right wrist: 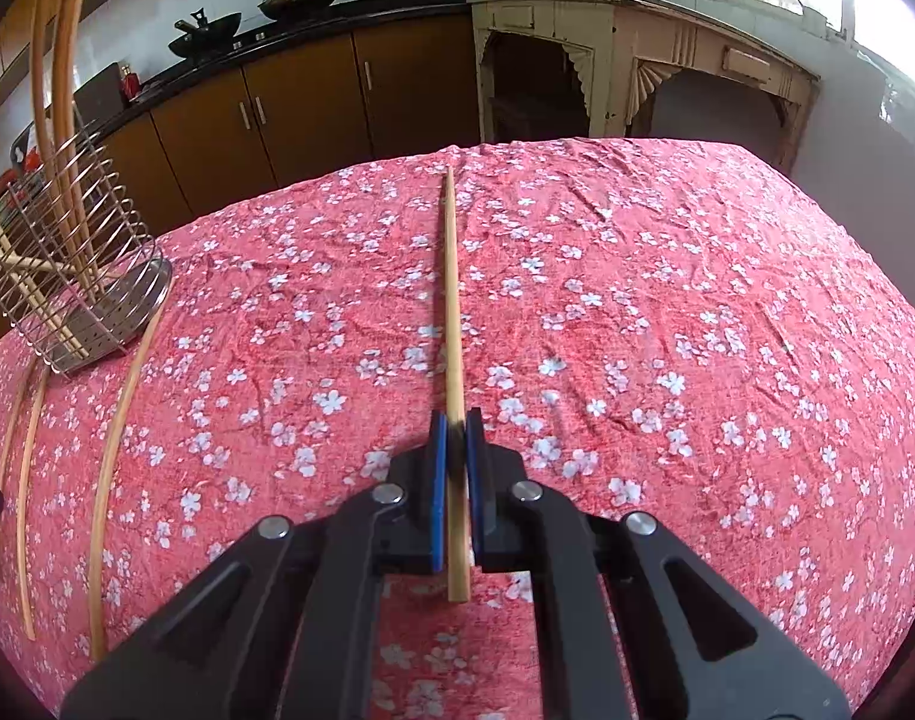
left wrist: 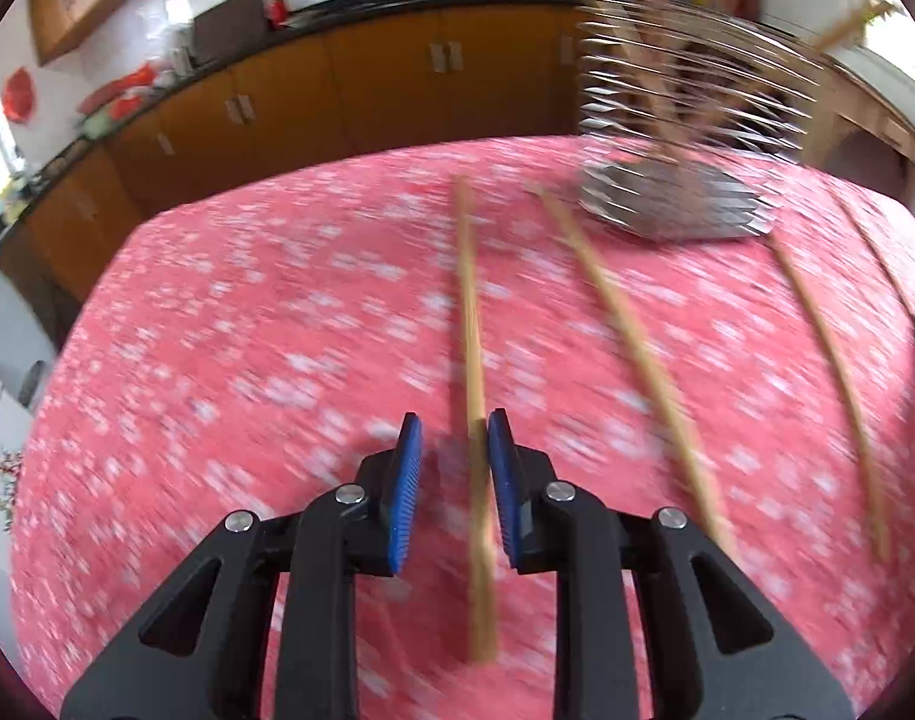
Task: Organize utensils
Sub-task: 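Grasp a chopstick with the left tool while the right tool holds its own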
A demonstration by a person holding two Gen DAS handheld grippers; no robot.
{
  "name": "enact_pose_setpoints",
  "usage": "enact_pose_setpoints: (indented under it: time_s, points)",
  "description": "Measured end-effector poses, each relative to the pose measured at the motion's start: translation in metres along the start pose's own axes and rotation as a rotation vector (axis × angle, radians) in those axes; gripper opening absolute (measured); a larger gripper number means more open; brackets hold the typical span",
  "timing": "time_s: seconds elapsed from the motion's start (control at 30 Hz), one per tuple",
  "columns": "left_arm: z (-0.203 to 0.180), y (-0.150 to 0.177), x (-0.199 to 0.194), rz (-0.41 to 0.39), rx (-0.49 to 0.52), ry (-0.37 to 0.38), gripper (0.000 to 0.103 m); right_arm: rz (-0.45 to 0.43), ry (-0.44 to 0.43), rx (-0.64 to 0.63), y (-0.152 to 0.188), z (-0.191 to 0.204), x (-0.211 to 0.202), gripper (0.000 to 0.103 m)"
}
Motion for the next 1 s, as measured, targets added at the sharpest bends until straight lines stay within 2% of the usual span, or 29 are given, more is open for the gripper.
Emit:
enact_pose_setpoints:
  time_s: [0.17,0.3,0.37,0.5,0.57,0.7,1.0]
  points:
    - [0.022,-0.005,0.003,-0.025,-0.057,0.045,0.026,0.000,0.008,-0.004,-0.001,-0.003,0.001,0.008]
    - [0.016,-0.002,0.003,-0.014,-0.021,0.036,0.042,-0.003,0.026,-0.016,0.000,0.000,-0.001,0.008]
    - [0.011,-0.002,0.002,-0.014,-0.020,0.023,0.044,-0.001,0.021,-0.011,0.000,0.000,-0.001,0.008]
    - [0.015,-0.001,-0.002,-0.022,-0.062,0.065,0.047,0.003,0.007,0.001,0.001,0.000,-0.001,0.008]
    - [0.015,-0.001,-0.002,-0.018,-0.053,0.059,0.049,0.002,0.010,-0.001,0.000,0.000,-0.001,0.008]
    - [0.015,-0.002,-0.001,-0.012,-0.055,0.061,0.062,0.003,0.008,0.001,0.000,-0.002,0.000,0.008]
    - [0.031,0.012,-0.015,0.004,0.000,0.086,0.061,-0.012,0.027,-0.069,0.016,-0.005,-0.013,0.008]
Point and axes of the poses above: each gripper's, at about its wrist camera, not at the fingertips, and x roughly the way its jaws point, z to its left, y to its underside, the point moved 4 cm from there along x, roughly the way its jaws point, and after that the axes turned 15 degrees about y, right-handed, at the moved point
